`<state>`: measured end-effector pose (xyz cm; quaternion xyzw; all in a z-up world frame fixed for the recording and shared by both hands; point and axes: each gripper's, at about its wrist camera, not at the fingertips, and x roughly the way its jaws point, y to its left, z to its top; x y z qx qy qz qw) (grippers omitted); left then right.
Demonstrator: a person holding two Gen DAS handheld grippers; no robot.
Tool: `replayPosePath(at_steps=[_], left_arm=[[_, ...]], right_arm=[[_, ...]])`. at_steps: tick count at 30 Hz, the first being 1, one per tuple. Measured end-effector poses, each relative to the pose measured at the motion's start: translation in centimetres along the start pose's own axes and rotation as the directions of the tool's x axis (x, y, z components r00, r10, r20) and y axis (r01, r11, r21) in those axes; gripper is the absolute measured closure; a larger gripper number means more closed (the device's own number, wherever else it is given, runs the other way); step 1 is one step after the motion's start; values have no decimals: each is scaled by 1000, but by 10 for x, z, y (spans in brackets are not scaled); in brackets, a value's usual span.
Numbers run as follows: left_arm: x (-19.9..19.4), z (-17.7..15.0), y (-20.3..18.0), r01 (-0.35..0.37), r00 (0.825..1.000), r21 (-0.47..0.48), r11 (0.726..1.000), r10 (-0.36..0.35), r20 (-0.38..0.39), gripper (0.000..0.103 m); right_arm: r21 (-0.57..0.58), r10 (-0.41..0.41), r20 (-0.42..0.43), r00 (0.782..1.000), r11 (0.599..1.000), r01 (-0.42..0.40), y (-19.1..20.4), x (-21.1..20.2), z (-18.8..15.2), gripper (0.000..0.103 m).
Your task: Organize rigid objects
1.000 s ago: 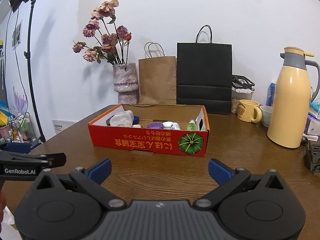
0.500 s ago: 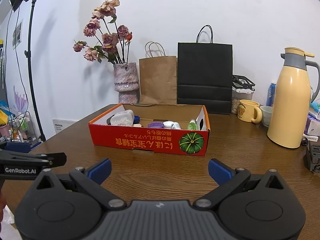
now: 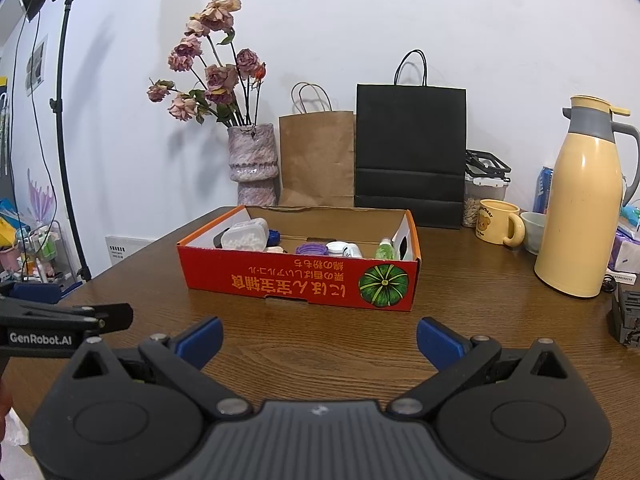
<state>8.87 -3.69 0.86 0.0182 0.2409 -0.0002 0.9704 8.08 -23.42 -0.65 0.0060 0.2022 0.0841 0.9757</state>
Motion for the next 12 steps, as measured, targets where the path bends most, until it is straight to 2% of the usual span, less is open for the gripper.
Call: replayPosePath(at_steps=[12], left_arm=[[1,-1,0,11,1000,-7,1000,-11,-4,0]], right_arm=[[-2,-1,-4,1000,1000,1,0,1,-2,0]])
